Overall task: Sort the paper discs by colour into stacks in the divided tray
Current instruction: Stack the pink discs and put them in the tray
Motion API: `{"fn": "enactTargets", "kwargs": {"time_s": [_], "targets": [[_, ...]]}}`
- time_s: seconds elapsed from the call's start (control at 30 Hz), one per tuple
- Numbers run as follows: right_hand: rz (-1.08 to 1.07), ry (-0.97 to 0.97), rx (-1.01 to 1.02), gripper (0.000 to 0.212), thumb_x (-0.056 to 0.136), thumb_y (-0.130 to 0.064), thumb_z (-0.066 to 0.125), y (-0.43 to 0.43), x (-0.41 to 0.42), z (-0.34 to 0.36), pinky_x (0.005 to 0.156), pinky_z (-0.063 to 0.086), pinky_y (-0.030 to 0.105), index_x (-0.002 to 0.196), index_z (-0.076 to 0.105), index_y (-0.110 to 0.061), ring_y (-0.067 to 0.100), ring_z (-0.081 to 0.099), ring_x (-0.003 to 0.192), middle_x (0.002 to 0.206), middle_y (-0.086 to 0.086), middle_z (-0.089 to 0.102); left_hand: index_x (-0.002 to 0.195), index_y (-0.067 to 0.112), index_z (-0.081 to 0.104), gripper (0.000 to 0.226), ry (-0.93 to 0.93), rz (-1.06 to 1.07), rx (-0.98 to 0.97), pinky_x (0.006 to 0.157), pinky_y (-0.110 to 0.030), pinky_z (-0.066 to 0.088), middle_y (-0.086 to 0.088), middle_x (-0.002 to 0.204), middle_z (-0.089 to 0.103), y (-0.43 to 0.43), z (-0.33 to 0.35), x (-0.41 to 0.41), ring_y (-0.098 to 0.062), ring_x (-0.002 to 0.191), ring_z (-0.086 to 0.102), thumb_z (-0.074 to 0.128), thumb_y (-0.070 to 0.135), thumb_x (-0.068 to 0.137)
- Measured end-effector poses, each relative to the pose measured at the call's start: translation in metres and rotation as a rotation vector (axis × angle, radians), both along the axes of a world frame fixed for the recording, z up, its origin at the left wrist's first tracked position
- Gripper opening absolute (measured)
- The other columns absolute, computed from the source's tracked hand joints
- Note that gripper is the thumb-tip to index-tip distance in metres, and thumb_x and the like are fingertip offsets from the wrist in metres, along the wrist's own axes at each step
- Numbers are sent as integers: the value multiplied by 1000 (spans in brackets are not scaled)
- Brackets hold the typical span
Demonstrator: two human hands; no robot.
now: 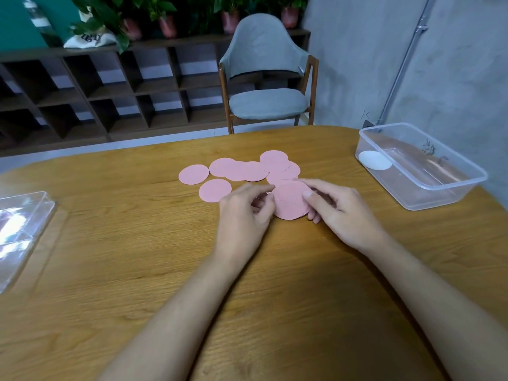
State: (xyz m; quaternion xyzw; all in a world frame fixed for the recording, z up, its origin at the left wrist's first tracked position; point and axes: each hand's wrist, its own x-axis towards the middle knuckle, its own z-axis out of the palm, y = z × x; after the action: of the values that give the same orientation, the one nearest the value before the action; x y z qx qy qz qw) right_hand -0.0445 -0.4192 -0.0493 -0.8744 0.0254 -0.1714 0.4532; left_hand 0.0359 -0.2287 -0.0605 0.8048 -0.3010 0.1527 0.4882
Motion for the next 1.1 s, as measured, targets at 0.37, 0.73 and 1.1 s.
{"fn": "enactTargets", "kwargs": {"time_s": [0.37, 0.73, 1.1], "targets": [[-153, -33, -167, 40, 102, -20, 61, -9, 2, -5, 69, 44, 11, 140, 62, -30, 6, 56, 78, 85, -11, 64, 126, 23, 72, 48, -3, 80, 450, 87, -31, 46, 9, 129, 69, 20, -3, 17, -19, 122, 57, 75, 53, 88], [-199, -10, -112, 41, 102, -22, 61, -11, 3, -7, 73, 48, 20, 142, 61, -31, 11, 58, 78, 89, -1, 67, 134, 28, 66, 71, 124, -24, 278, 96, -18, 48, 13, 117, 67, 28, 2, 16, 0, 108, 60, 92, 44, 69], [-152, -45, -66, 38, 102, -19, 60, -7, 2, -3, 74, 52, 21, 136, 65, -35, 9, 64, 74, 89, -9, 70, 102, 23, 76, 26, -69, -208, 291, 77, -31, 54, 14, 94, 76, 24, 6, 6, -5, 83, 67, 55, 37, 108]]}}
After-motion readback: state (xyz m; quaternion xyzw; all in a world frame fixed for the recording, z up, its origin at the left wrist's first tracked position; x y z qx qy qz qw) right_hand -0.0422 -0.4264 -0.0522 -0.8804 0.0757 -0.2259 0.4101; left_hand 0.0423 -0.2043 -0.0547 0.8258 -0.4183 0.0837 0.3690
